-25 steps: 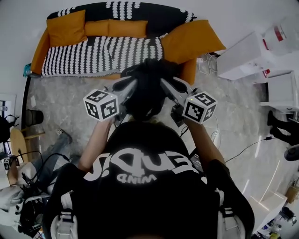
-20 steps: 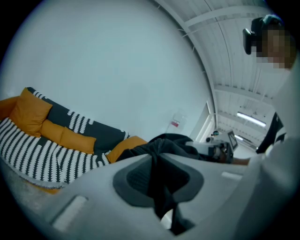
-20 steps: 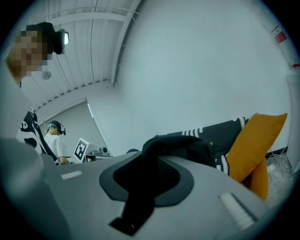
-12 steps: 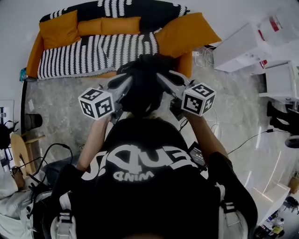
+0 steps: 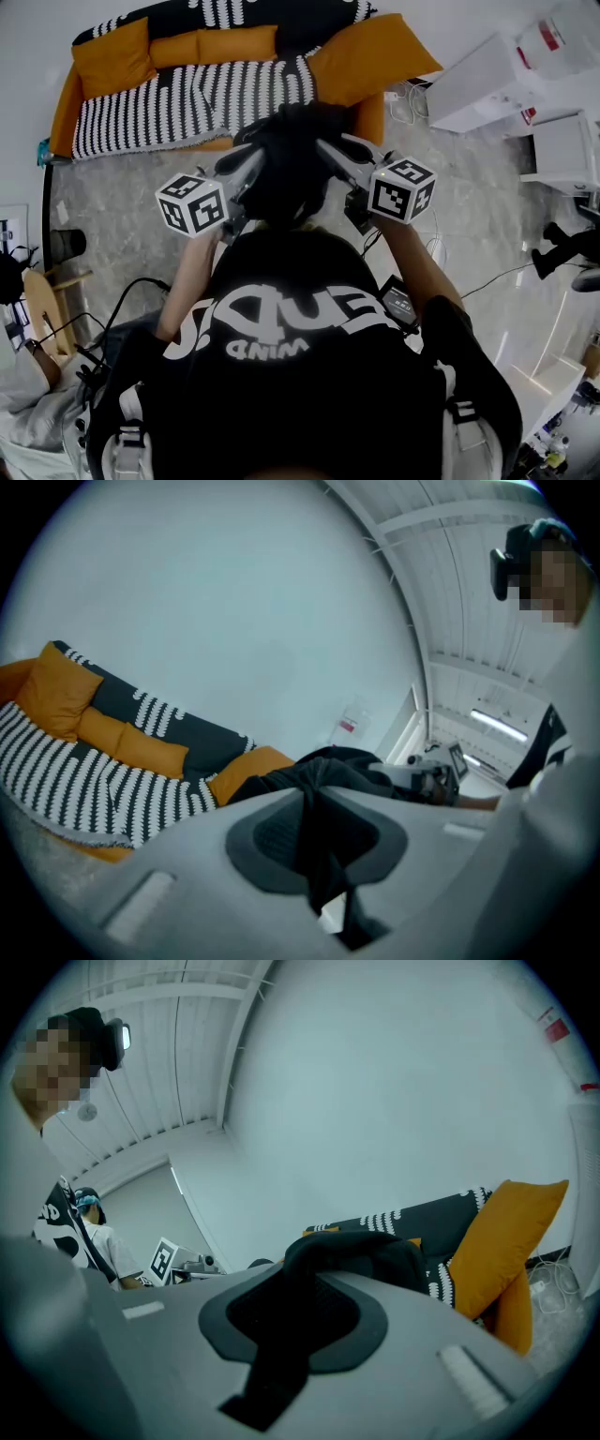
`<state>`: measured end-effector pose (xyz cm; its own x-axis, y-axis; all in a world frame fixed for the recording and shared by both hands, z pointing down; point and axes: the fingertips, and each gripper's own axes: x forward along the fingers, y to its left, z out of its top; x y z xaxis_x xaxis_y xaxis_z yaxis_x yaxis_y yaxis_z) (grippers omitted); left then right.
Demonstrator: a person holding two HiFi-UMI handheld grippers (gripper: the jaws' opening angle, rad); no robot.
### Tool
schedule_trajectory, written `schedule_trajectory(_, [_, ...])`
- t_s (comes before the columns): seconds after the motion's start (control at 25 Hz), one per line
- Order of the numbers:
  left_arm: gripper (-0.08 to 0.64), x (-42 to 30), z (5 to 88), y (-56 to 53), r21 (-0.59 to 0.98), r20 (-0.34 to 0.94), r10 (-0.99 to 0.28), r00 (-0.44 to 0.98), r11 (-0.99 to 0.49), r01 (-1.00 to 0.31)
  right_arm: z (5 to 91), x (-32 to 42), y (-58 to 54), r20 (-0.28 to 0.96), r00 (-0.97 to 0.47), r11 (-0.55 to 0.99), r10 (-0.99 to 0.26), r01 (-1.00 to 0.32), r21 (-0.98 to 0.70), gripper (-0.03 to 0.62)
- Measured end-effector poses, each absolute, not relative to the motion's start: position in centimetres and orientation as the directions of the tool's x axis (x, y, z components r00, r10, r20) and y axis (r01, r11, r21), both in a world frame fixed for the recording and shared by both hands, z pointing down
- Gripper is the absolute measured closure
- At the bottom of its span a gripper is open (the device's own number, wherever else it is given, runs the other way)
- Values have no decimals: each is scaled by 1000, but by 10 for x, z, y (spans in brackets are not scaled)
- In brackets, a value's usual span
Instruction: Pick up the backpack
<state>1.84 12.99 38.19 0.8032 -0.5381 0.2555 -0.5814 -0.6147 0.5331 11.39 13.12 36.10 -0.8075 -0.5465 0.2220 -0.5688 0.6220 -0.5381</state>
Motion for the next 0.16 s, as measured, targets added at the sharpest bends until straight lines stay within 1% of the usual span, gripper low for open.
schedule_trajectory(0.16, [518, 20, 385, 133, 543, 256, -535, 805, -610, -577, 363, 117, 133, 223, -806, 616, -549, -570, -544, 531])
